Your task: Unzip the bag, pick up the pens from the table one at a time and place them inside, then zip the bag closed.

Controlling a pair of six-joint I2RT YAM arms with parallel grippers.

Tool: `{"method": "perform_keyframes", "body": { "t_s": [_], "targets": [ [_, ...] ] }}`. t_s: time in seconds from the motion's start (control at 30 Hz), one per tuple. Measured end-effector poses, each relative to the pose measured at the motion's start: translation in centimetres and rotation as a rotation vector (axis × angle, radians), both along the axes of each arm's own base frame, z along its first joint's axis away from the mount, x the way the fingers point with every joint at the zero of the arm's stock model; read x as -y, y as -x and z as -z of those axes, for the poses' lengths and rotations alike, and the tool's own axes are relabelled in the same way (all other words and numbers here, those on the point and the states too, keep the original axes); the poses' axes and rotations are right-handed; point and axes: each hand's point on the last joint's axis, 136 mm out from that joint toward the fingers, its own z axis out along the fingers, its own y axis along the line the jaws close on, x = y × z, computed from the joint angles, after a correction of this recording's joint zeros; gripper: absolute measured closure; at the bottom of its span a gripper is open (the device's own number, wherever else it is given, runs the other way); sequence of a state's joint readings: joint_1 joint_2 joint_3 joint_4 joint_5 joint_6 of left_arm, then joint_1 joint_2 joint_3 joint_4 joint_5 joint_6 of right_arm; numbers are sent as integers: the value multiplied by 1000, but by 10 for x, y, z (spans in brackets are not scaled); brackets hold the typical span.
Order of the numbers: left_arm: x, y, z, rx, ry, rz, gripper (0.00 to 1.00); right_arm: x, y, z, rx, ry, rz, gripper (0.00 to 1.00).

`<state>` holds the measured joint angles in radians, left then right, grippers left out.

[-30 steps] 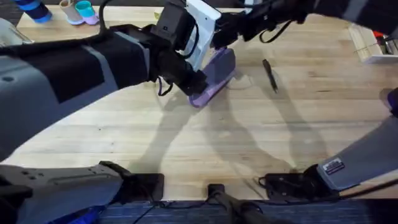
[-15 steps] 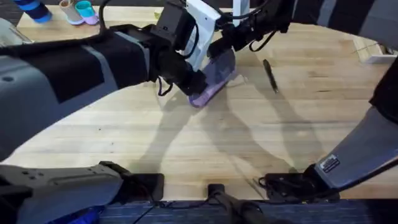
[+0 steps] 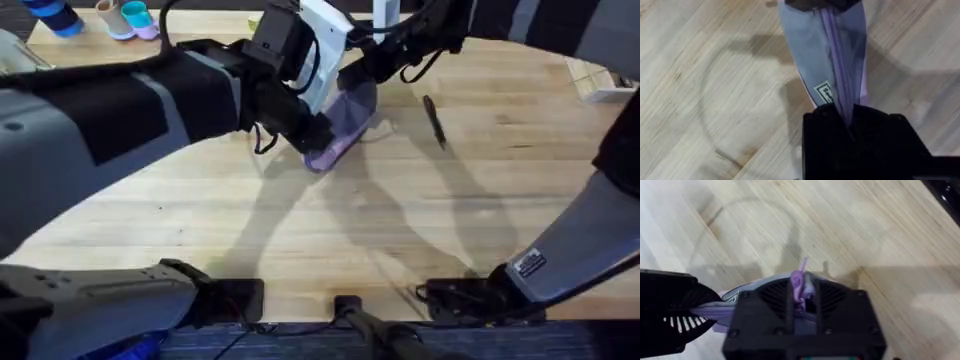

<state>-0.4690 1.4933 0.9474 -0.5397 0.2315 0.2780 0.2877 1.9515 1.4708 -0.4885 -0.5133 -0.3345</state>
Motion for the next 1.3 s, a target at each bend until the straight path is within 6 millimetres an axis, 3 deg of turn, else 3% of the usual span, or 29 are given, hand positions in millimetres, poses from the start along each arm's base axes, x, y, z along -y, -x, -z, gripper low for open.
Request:
{"method": "perform_keyframes", "body": {
  "t_s": [0.07,0.13,0.53,0.73,0.93,1.3],
  "targets": [
    [0,0,0,2,1,0,956,-2,0,0,15,4,-20,918],
    [0,0,0,2,1,0,956,-4,0,-1,32,6,-39,961],
    [0,0,0,2,1,0,956,-5,1,-2,55,13,-63,971],
    [1,-2,-1,8,3,0,957,-2,4,-28,103,12,-63,970],
    [1,-3,-2,13,5,3,957,4,27,-58,92,5,-68,970],
    [-2,4,2,-19,-11,4,956,3,65,-62,-46,-13,-105,970]
  ]
}}
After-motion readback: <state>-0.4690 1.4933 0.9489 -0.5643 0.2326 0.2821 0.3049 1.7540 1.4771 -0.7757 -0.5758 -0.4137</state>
